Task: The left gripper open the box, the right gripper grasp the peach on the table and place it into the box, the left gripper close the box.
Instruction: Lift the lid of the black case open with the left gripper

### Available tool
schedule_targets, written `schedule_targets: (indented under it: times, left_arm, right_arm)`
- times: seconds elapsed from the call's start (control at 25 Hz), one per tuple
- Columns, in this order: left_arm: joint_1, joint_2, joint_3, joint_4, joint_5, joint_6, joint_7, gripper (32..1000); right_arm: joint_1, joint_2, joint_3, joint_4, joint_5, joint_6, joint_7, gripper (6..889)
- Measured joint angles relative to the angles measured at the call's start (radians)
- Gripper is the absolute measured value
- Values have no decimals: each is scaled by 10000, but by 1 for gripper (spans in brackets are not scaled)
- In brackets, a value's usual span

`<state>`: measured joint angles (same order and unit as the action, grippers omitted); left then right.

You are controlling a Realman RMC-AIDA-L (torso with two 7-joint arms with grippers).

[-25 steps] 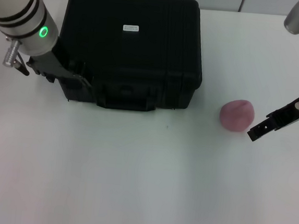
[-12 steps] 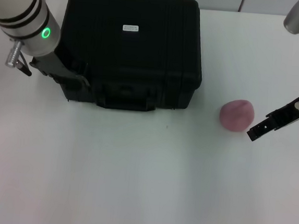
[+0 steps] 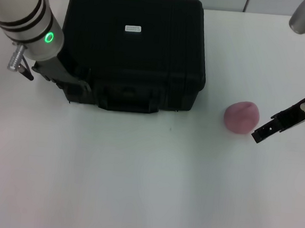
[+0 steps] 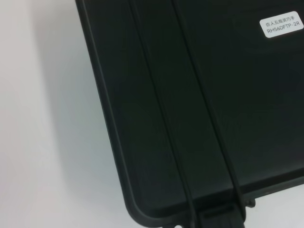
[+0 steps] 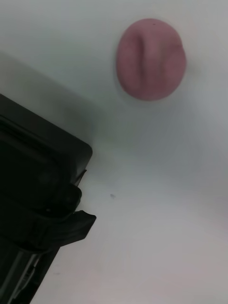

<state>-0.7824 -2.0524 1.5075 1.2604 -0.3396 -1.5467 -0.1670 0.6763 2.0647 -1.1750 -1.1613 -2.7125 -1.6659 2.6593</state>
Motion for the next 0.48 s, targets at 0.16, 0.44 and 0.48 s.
schedule_targets:
  times: [0.16, 0.44, 0.48]
  left_arm:
    - [0, -1, 8, -9, -7, -11, 0, 534]
    - [0, -13, 4, -1, -10, -34, -2, 481]
    - [0, -14, 4, -1, -10, -33, -2, 472]
  right_arm:
    - [5, 0, 0, 0, 5, 0, -7, 815]
    - [3, 0, 0, -19, 5, 0, -10, 815]
    - [2, -1, 0, -26, 5, 0, -10, 815]
